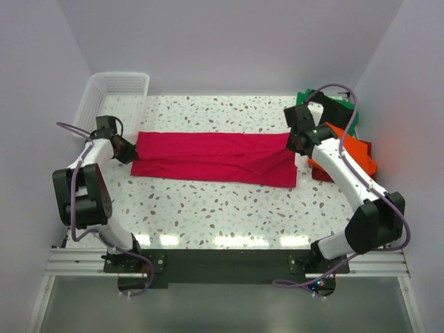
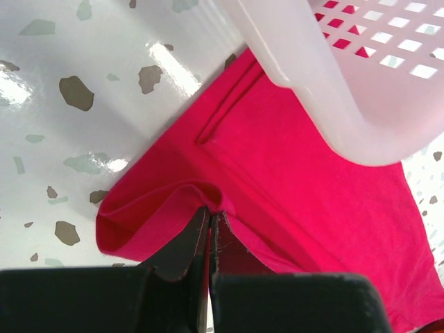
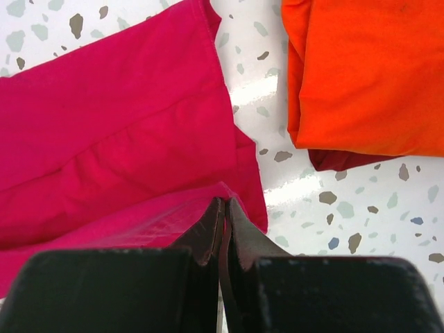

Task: Fold and stack the t-shirts
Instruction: Fold the tshirt

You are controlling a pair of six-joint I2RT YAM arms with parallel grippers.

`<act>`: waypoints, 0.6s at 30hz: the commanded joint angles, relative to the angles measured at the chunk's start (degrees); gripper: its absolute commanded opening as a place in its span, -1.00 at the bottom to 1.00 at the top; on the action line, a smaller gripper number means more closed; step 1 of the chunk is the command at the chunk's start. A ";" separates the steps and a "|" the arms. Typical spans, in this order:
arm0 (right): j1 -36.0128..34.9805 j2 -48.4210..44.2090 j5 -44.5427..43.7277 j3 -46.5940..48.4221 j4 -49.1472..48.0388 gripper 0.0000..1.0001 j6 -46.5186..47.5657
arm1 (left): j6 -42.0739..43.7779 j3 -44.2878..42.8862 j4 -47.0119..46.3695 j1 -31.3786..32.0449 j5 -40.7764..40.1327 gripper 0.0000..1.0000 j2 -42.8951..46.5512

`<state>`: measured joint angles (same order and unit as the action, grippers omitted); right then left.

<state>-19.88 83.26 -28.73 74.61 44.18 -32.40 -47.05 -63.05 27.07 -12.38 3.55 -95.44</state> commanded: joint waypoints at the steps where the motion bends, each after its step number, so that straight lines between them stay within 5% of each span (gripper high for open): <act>1: 1.33 2.07 0.25 3.44 -3.05 -1.00 1.03 | -1.12 -2.87 -0.88 -0.10 -2.50 -1.00 -1.06; 18: 3.44 11.38 2.54 8.36 -6.21 -1.00 1.11 | -1.38 -7.09 0.00 -0.10 -5.48 -1.00 -6.69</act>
<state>-17.04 92.64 -26.50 79.00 41.04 -31.88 -47.46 -67.40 28.03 -12.36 0.38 -100.90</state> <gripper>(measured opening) 0.011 0.026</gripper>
